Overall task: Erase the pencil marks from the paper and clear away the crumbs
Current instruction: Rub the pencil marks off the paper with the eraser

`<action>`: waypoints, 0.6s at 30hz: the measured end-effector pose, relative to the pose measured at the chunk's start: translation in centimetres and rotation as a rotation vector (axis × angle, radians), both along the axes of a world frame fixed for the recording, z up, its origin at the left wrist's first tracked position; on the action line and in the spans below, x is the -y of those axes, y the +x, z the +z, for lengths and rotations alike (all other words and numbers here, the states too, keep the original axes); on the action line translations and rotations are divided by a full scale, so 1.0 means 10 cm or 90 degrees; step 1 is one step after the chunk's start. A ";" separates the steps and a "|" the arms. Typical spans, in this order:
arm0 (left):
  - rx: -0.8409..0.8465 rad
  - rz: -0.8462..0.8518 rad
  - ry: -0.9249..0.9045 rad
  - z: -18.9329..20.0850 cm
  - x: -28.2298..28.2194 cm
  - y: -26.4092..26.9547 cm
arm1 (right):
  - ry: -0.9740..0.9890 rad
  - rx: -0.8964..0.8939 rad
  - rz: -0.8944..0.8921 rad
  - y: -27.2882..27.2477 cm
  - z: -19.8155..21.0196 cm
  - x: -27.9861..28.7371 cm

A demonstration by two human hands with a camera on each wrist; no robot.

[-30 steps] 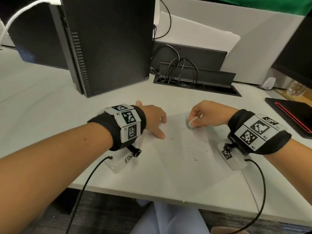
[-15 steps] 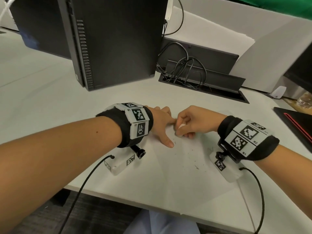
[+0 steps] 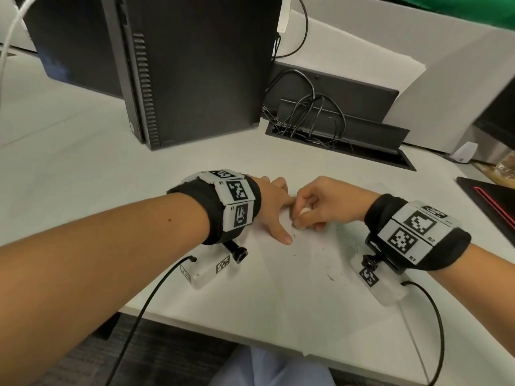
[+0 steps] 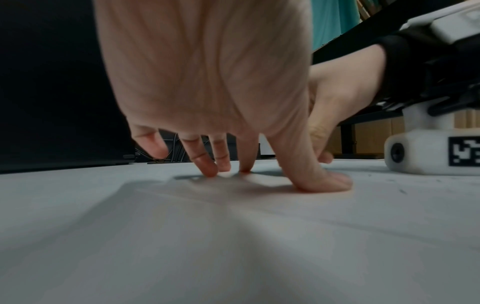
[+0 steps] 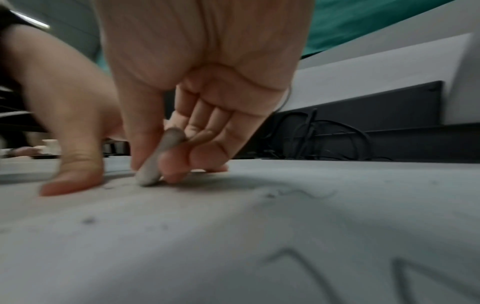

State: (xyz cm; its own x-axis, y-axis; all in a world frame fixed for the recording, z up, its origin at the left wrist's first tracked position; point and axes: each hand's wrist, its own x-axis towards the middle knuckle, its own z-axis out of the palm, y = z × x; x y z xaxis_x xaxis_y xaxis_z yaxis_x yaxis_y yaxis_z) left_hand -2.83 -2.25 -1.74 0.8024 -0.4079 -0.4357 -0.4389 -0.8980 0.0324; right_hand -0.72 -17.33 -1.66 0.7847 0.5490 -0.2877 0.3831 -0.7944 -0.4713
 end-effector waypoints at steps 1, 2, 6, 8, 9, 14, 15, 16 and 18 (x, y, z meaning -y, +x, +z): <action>-0.001 -0.002 0.003 0.00 0.01 0.00 | -0.001 0.038 -0.021 0.03 0.00 0.02; 0.001 -0.002 0.007 0.01 0.01 0.00 | -0.006 0.074 -0.033 0.05 0.02 0.01; -0.008 0.007 -0.008 0.00 0.00 -0.01 | 0.009 -0.036 0.040 -0.08 0.00 -0.05; -0.008 0.005 -0.004 0.01 0.00 -0.01 | 0.019 -0.033 0.034 -0.08 0.01 -0.05; -0.007 0.002 0.004 0.01 0.01 -0.02 | 0.014 0.009 0.012 -0.04 0.02 -0.04; -0.003 0.003 0.009 0.02 0.02 -0.03 | 0.011 -0.033 0.022 -0.07 0.02 -0.03; -0.002 0.000 0.013 0.02 0.01 -0.03 | 0.011 -0.028 0.015 -0.06 0.03 -0.01; -0.002 -0.001 0.017 0.02 0.01 -0.02 | 0.005 0.006 -0.004 -0.03 0.03 0.01; -0.003 -0.001 0.022 0.01 0.01 -0.02 | -0.015 0.057 -0.026 0.01 0.04 0.04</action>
